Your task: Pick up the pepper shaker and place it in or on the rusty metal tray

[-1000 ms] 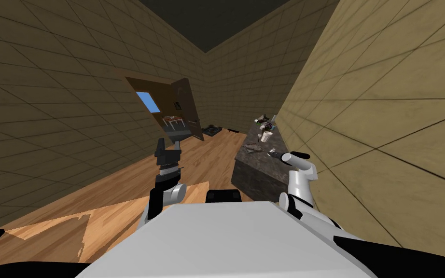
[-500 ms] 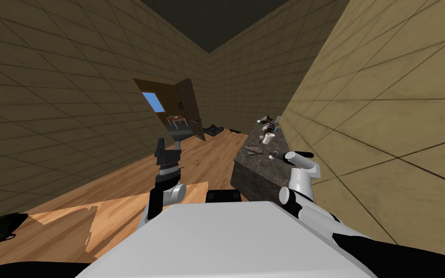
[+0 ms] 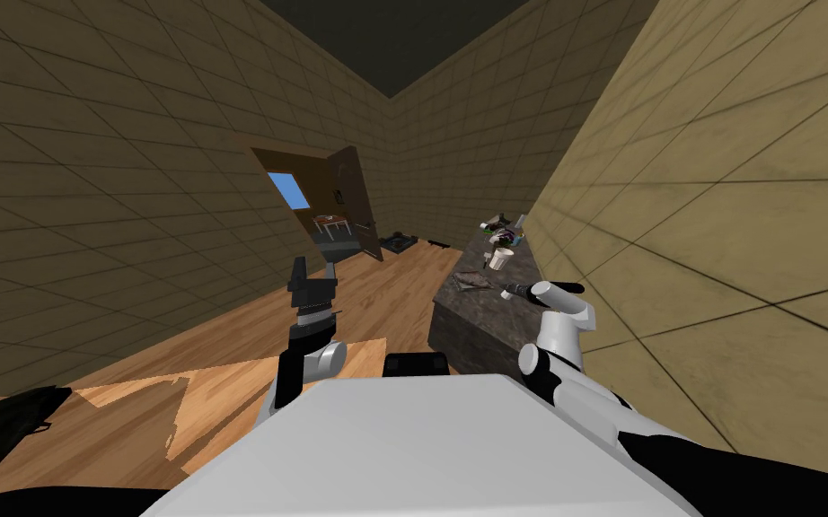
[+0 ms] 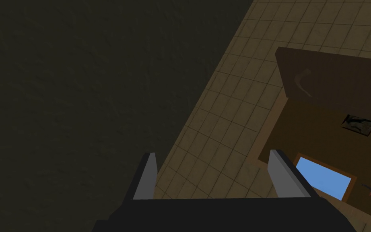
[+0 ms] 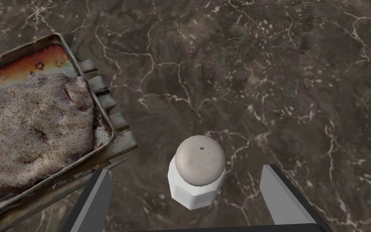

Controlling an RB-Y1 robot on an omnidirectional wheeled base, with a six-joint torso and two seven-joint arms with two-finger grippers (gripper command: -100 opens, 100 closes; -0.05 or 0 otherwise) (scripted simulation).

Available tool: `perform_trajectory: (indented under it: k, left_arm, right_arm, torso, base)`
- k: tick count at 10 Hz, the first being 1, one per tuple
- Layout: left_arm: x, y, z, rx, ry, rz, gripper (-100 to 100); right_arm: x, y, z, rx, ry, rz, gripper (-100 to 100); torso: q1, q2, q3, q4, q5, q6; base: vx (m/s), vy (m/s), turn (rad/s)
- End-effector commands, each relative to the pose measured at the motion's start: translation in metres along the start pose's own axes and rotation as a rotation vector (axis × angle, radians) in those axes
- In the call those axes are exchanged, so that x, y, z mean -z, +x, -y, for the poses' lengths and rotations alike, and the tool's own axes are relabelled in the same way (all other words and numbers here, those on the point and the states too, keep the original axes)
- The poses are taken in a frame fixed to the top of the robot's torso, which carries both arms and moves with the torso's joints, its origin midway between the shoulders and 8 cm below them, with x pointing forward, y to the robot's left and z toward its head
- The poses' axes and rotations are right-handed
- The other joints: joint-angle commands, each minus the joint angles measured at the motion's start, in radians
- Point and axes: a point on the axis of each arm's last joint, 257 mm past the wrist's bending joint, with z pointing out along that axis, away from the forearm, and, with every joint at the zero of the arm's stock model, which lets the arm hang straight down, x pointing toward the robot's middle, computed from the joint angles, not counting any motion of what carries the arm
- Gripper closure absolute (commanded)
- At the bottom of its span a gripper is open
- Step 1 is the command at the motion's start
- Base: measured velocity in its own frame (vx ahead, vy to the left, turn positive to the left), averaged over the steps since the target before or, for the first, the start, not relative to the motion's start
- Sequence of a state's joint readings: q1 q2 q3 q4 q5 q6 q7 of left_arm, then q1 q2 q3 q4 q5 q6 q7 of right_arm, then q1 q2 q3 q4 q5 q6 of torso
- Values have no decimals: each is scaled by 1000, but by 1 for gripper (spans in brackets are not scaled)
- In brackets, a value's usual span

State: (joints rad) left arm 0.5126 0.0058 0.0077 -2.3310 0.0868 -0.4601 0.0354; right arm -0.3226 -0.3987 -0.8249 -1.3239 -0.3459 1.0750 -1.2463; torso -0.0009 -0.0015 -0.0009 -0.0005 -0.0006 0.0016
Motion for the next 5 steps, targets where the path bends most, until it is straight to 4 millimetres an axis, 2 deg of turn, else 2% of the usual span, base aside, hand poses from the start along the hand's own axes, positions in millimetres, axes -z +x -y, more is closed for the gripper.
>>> perform_trajectory:
  k: [1, 2, 3, 5]
  left_arm:
    - [0, 0, 0, 0, 0, 0, 0]
    - [0, 0, 0, 0, 0, 0, 0]
    - [0, 0, 0, 0, 0, 0, 0]
    - [0, 0, 0, 0, 0, 0, 0]
  right_arm:
    - [-5, -6, 2, 4, 1, -4, -100]
    - [-4, -4, 1, 1, 1, -1, -100]
    - [-5, -4, 1, 3, 0, -3, 100]
    - [-4, -4, 0, 3, 0, -4, 100]
  torso:
    - [0, 0, 0, 0, 0, 0]
    - [1, 1, 0, 0, 0, 0]
    - [1, 1, 1, 0, 0, 0]
    - [1, 1, 1, 0, 0, 0]
  base:
    - [5, 11, -26]
    - [0, 0, 0]
    - [0, 0, 0]
    - [0, 0, 0]
